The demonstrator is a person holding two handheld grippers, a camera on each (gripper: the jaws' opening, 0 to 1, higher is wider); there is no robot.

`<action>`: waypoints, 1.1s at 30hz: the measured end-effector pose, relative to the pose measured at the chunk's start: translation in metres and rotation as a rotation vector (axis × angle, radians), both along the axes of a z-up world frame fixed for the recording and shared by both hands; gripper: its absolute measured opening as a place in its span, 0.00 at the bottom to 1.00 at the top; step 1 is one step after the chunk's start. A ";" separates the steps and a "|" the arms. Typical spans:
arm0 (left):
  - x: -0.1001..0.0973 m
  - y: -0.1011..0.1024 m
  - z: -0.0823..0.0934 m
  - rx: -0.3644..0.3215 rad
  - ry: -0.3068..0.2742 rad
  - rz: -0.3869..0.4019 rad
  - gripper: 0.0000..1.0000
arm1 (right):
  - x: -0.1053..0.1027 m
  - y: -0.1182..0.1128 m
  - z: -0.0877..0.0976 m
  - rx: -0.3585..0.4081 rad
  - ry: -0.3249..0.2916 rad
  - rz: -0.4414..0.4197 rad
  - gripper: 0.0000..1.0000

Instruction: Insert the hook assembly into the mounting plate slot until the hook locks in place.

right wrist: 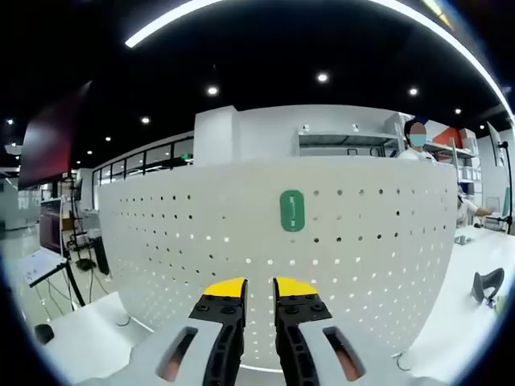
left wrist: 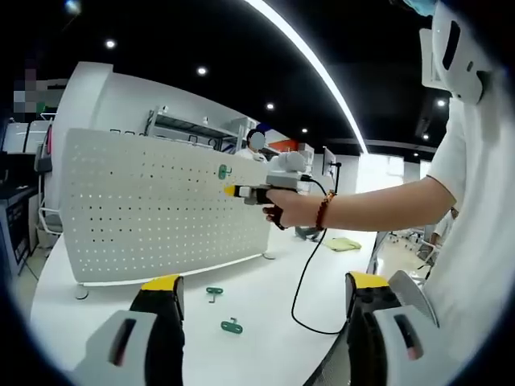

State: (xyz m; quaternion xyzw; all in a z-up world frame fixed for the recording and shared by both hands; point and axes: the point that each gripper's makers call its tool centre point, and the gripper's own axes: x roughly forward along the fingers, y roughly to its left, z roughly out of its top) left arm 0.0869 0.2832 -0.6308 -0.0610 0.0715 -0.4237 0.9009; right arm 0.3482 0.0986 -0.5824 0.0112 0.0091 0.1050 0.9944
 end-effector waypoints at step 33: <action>0.008 -0.015 -0.033 -0.012 0.164 0.004 0.78 | -0.066 0.040 -0.084 0.081 0.145 0.245 0.18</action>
